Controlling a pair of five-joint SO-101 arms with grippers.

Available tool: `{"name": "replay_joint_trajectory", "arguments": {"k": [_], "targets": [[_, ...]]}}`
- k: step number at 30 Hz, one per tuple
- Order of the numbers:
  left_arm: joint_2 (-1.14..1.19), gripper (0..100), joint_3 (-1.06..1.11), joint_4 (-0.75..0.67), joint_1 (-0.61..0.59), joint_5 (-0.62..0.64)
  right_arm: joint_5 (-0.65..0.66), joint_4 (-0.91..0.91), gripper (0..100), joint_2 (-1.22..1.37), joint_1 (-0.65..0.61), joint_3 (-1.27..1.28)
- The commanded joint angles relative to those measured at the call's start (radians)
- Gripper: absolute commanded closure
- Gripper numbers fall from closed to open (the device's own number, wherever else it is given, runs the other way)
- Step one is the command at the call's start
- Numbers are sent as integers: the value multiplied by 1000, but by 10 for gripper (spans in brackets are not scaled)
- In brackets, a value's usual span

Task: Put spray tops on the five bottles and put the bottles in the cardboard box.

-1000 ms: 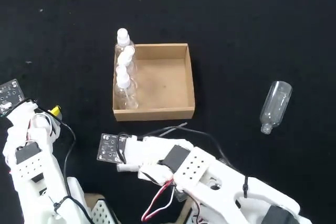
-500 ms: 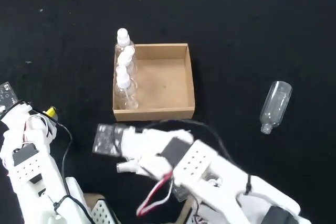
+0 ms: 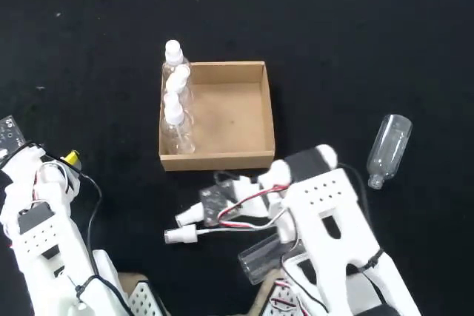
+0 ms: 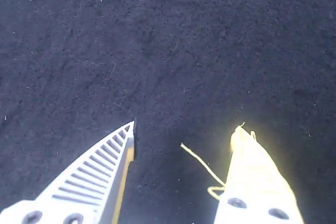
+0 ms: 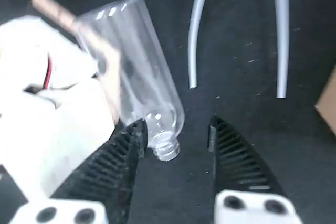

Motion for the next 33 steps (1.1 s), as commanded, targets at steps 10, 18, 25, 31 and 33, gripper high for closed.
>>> {"name": "replay_joint_trajectory", "arguments": {"k": [10,18,25,31,33], "targets": [[-8,791,-16,-5,18,6,110,87,818,-27,-71,53],[-8,791,-16,-5,15,6,110,-49,818,-25,-132,217],[-8,791,-16,-5,16,6,-78,-245,818,-27,-89,246],[-8,791,-16,-5,13,6,-331,-425,818,-27,-89,246],[-8,791,-16,-5,12,6,-351,-422,818,-27,-95,245]]}}
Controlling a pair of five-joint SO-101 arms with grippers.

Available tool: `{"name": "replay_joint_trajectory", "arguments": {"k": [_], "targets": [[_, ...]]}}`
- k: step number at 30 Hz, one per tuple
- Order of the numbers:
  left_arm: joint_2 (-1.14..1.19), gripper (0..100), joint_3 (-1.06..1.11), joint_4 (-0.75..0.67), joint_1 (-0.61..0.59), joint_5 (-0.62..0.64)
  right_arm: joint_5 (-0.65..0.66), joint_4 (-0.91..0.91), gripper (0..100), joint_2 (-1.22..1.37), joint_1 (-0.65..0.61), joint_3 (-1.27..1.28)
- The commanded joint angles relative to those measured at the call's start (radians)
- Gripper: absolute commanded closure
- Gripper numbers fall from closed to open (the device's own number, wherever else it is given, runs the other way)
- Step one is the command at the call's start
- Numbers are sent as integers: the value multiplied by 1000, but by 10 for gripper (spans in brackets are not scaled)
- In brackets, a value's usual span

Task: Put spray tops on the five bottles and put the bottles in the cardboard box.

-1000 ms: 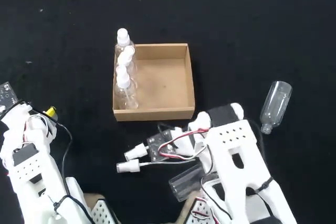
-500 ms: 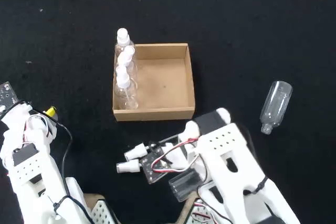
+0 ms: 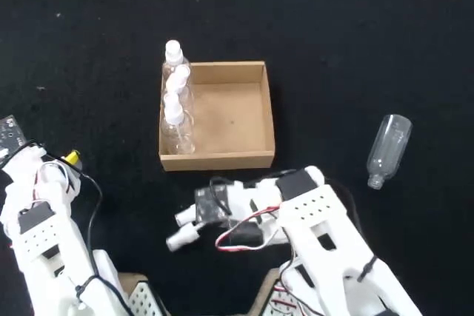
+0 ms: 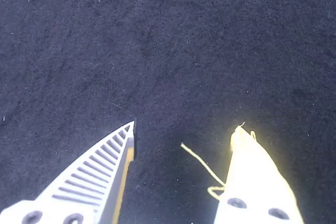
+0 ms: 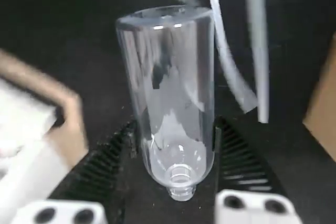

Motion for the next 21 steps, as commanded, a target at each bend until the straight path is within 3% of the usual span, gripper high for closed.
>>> {"name": "replay_joint_trajectory", "arguments": {"k": [1,16,21], "targets": [[-8,791,-16,-5,7,6,-49,-43,818,5,15,2],[-8,791,-15,-5,8,6,32,-46,816,7,21,105],[-8,791,-15,-5,7,6,-41,-46,719,7,21,110]]}}
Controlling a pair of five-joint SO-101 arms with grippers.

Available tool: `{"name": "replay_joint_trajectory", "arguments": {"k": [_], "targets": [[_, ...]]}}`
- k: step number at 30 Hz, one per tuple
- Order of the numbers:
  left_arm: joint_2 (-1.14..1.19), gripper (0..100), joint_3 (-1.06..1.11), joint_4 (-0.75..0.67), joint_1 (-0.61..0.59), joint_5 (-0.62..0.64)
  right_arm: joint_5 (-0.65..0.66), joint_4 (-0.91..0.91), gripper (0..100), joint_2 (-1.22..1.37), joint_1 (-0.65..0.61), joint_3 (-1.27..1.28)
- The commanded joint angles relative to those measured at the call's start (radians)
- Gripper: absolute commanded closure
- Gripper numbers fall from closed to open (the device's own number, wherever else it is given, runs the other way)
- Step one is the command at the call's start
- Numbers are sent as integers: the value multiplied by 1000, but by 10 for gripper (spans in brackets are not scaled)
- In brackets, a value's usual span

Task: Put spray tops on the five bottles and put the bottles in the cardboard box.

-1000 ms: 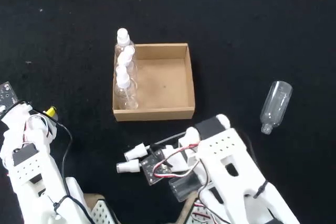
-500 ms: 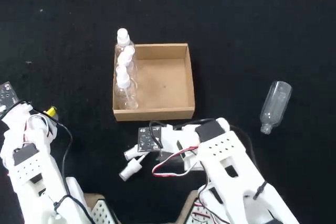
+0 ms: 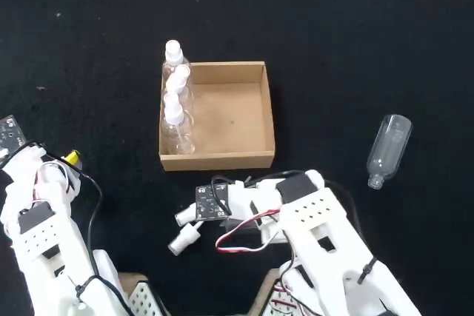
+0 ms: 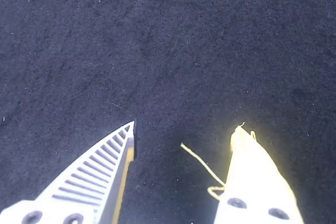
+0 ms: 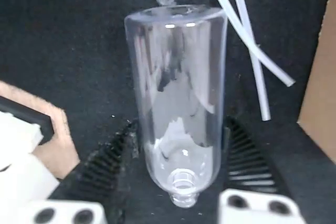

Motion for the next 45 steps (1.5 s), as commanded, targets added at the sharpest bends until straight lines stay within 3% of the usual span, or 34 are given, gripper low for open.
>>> {"name": "replay_joint_trajectory", "arguments": {"k": [1,8,13,17,24,28,31,37,40,45], "targets": [[-8,791,-15,-5,7,6,-29,-6,709,10,18,44],[-8,791,-15,-5,7,6,-29,-9,723,8,18,39],[-8,791,-15,-5,5,6,-34,-44,995,8,68,4],[-8,791,-15,-5,5,6,-8,74,966,8,241,-145],[-8,791,-15,-5,5,6,235,433,988,8,588,-463],[-8,791,-15,-5,7,6,256,473,988,15,775,-564],[-8,791,-15,-5,8,6,118,391,988,16,864,-561],[-8,791,-15,-5,12,6,-534,114,987,16,968,-509],[-8,791,-15,-5,12,6,-730,41,986,16,1049,-504],[-8,791,-15,-5,13,6,-987,20,892,18,941,-473]]}}
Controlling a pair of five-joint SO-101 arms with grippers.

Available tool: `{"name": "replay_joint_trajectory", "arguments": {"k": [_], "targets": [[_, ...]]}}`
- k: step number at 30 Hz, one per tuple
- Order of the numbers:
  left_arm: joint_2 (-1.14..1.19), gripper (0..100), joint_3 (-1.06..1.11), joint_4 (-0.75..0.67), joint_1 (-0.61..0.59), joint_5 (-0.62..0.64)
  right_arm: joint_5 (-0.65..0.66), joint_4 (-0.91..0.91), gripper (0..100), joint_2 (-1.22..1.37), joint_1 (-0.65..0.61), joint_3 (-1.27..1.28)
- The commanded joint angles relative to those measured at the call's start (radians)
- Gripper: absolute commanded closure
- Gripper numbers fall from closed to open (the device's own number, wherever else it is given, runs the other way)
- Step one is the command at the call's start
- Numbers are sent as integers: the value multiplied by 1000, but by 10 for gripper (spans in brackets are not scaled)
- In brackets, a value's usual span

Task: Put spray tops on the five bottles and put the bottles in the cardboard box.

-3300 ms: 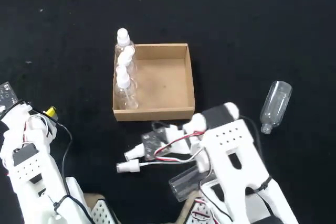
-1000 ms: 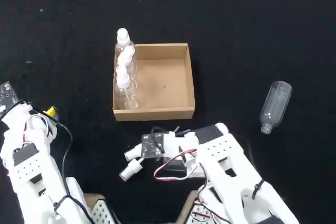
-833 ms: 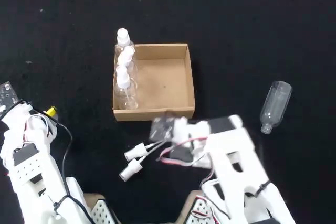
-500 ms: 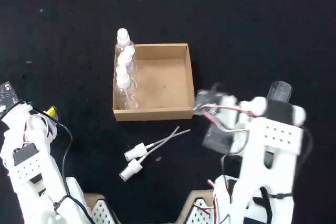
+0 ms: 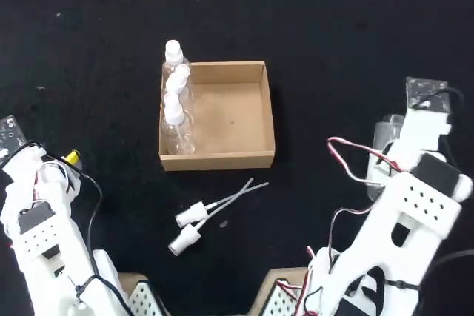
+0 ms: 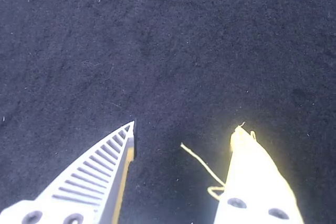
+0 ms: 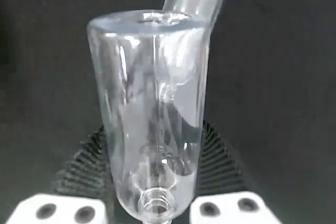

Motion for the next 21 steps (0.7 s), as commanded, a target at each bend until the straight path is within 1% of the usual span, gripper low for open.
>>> {"name": "replay_joint_trajectory", "arguments": {"k": [1,3,4,6,7,10,12,17,21], "targets": [[-8,791,-15,-5,12,6,-209,-57,865,-4,-91,16],[-8,791,-15,-5,5,6,-330,-132,830,10,-127,59],[-8,791,-15,-3,4,6,-379,-181,830,25,-140,88],[-8,791,-15,-3,4,6,-445,-276,833,73,-172,137],[-8,791,-15,-3,4,6,-456,-311,833,101,-196,150],[-8,791,-15,-3,10,6,-456,-315,828,182,-262,139],[-8,791,-15,-5,10,6,-456,-272,821,228,-288,99],[-8,791,-15,-5,10,6,-453,-120,695,302,-322,-36],[-8,791,-15,-5,12,6,-345,-38,699,315,-322,-122]]}}
